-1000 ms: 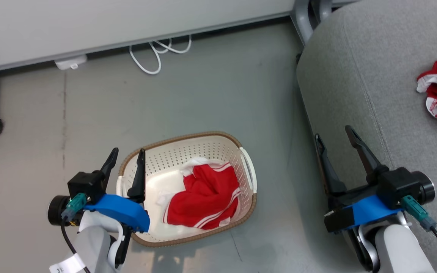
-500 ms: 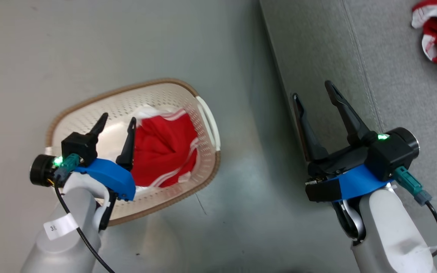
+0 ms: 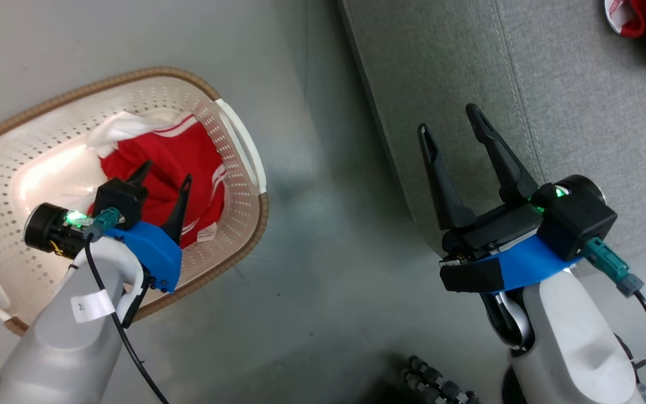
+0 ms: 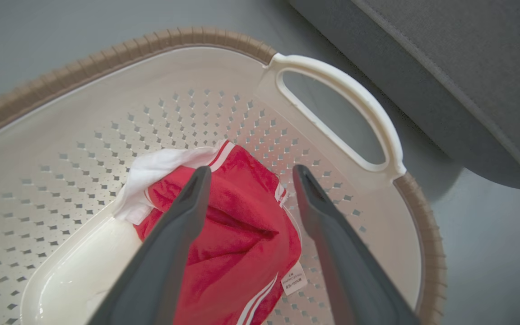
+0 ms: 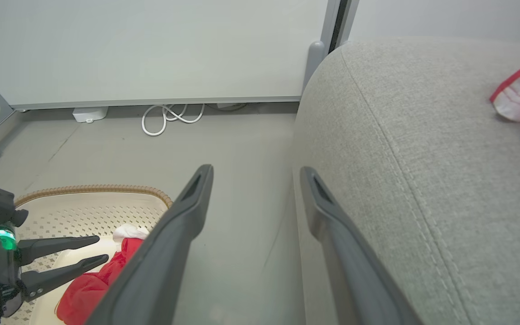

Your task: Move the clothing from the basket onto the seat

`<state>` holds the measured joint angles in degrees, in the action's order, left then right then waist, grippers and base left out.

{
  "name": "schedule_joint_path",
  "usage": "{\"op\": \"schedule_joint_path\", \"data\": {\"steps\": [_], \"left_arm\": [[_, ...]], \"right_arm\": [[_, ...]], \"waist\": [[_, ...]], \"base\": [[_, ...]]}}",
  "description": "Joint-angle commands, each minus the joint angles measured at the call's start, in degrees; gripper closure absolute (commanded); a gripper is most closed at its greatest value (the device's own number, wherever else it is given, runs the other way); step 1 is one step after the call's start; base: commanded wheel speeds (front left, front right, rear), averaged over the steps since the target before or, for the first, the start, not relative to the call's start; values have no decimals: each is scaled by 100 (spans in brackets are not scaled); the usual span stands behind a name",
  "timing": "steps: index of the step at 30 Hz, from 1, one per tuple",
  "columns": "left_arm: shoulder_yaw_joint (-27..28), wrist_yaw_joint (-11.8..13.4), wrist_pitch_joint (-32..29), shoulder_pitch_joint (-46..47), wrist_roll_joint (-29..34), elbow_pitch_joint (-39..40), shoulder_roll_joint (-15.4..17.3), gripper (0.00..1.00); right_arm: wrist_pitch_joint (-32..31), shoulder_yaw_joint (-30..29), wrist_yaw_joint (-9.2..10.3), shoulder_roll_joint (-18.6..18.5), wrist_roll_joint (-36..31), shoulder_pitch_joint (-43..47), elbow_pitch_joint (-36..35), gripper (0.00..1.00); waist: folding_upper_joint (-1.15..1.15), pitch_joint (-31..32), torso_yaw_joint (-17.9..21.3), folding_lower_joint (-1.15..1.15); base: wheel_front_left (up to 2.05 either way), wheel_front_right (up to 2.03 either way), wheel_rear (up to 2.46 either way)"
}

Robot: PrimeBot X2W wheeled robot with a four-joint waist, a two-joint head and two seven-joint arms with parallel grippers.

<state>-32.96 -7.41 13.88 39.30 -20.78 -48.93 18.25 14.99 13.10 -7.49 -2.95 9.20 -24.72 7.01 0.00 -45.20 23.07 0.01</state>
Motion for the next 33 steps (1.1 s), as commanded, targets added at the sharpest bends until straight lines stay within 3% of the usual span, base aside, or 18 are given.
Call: {"op": "schedule_joint_path", "data": {"steps": [1,15,33], "left_arm": [[-92,-10,-23,117,-70,-28,84,0],[-1237,-10,-384,427,-741,-129,495,0],[-1919,-10,-630,845,-951,-893,325,0]], "right_arm": [[26,25,-1,12,71,-123,-38,0],[24,283,-1,12,398,-331,-191,0],[25,215,-1,12,419,-181,-367,0]], "waist": [[0,-149,125,-1],[0,-541,365,-1],[0,-689,297,-1]], "base": [[0,0,0],[0,0,0],[0,0,0]]}}
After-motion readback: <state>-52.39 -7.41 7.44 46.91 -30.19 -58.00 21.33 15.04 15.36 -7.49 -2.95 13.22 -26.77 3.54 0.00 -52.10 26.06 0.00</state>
